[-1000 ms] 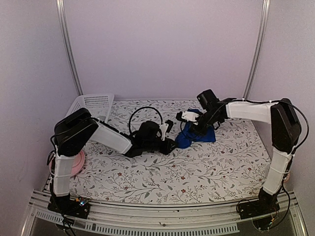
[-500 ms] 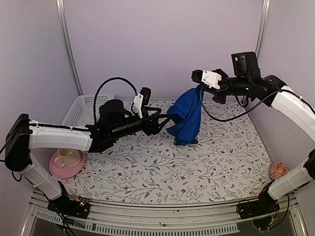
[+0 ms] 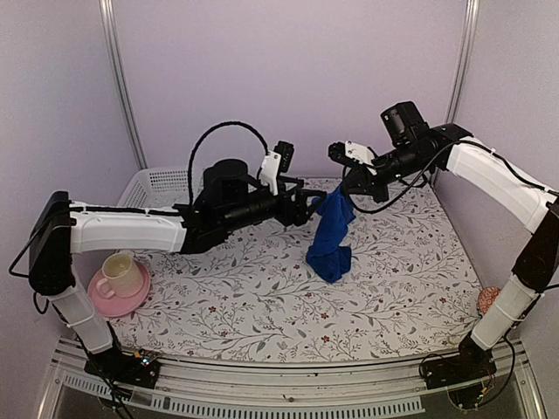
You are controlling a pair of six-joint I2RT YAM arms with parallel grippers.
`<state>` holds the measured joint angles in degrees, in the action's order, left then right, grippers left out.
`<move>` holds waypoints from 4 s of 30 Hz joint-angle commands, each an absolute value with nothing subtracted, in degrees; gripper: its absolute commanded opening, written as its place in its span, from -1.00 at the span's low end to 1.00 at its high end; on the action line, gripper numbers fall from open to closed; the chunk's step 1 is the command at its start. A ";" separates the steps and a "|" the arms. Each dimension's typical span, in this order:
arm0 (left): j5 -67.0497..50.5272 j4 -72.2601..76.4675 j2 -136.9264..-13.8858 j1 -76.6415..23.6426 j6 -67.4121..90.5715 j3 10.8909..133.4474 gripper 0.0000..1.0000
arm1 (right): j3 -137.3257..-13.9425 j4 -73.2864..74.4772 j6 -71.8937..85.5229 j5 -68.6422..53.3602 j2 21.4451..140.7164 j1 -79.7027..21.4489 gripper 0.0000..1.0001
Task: Roll the towels
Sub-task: Pass from the left arm to the right, then pick up the towel from the center of the board.
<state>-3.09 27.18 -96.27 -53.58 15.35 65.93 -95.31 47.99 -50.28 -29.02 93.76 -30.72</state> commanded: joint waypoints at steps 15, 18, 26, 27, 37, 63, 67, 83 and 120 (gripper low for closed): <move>-20.47 22.07 -110.33 -52.82 12.22 76.48 0.21 | -89.34 49.41 -52.65 -33.63 94.05 -31.03 -0.94; -20.51 20.21 -112.09 -52.99 12.54 78.69 0.05 | -89.23 49.75 -52.85 -33.69 93.75 -31.03 -0.93; -14.15 19.39 -114.58 -52.96 13.11 78.22 -0.94 | -89.51 46.20 -49.43 -27.75 92.76 -30.83 -0.93; -14.35 19.75 -114.41 -52.92 12.74 77.77 -0.86 | -89.67 45.50 -47.96 -25.79 93.03 -30.56 -0.93; -18.22 27.82 -108.86 -53.65 9.49 70.13 -0.81 | -92.49 42.19 -39.58 -17.42 97.23 -24.34 -0.94; -23.35 44.73 -108.32 -55.39 16.48 55.42 -0.93 | -94.10 37.66 -35.09 -27.63 91.87 -13.89 -0.95; -21.85 43.12 -105.37 -55.28 15.65 54.94 -0.76 | -93.41 44.27 -46.85 -40.89 87.15 -15.59 -0.95; -24.92 32.09 -96.22 -54.93 4.62 63.19 -0.13 | -91.67 40.81 -50.10 -25.15 83.03 -21.75 -0.95; -21.03 26.75 -118.97 -55.60 6.26 82.31 -0.46 | -84.38 37.93 -51.99 -36.18 78.51 -22.72 -0.95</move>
